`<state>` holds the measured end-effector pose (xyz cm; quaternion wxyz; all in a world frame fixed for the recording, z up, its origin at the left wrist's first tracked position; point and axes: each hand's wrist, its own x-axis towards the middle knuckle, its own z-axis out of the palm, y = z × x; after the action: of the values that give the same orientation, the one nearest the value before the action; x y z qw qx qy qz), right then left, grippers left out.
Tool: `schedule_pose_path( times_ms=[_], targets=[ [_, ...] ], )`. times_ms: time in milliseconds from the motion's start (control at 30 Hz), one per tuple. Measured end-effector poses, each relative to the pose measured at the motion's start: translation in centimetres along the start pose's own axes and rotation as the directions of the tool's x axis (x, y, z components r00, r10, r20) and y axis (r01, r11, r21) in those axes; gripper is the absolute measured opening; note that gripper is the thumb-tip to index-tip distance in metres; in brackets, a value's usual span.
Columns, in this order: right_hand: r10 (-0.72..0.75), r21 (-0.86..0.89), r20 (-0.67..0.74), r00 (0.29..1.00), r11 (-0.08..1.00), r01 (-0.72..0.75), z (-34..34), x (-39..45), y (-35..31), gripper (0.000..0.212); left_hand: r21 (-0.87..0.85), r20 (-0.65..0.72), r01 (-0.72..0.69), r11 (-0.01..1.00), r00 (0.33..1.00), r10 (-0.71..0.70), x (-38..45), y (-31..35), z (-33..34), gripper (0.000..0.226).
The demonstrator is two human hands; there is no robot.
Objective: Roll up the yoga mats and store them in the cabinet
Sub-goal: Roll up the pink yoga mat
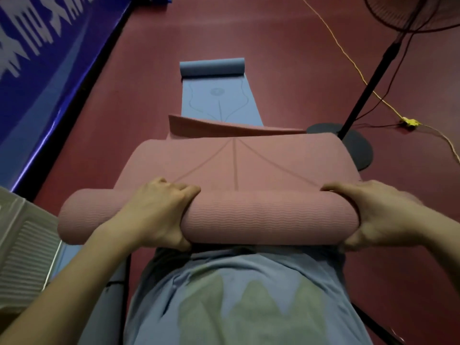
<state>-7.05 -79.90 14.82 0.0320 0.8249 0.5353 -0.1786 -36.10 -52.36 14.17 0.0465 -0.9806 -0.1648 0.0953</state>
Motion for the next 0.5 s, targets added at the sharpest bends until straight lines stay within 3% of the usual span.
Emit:
schedule_pose_path(
  times_ms=[167,267,433,500],
  targets=[
    [-0.031,0.119,0.156,0.987,0.993,0.012,0.7,-1.7,0.9,0.101,-0.145,0.188,0.002,0.989,0.982,0.026,-1.8,1.6,-1.6,0.083],
    [-0.031,0.17,0.08,0.996,0.985,0.017,1.8,-1.7,1.3,0.102,-0.243,0.212,0.039,0.969,0.977,0.014,-1.1,1.5,-1.5,0.09],
    [0.007,0.452,-0.046,0.999,0.892,0.014,2.5,-0.9,2.7,0.101,-0.4,0.3,0.086,0.912,0.953,0.042,1.9,-0.2,-1.0,0.09],
    [-0.008,0.487,-0.08,0.997,0.872,0.046,2.3,-0.3,2.7,0.094,-0.465,0.332,0.108,0.879,0.941,0.06,2.7,-0.9,-0.7,0.089]
  ],
)
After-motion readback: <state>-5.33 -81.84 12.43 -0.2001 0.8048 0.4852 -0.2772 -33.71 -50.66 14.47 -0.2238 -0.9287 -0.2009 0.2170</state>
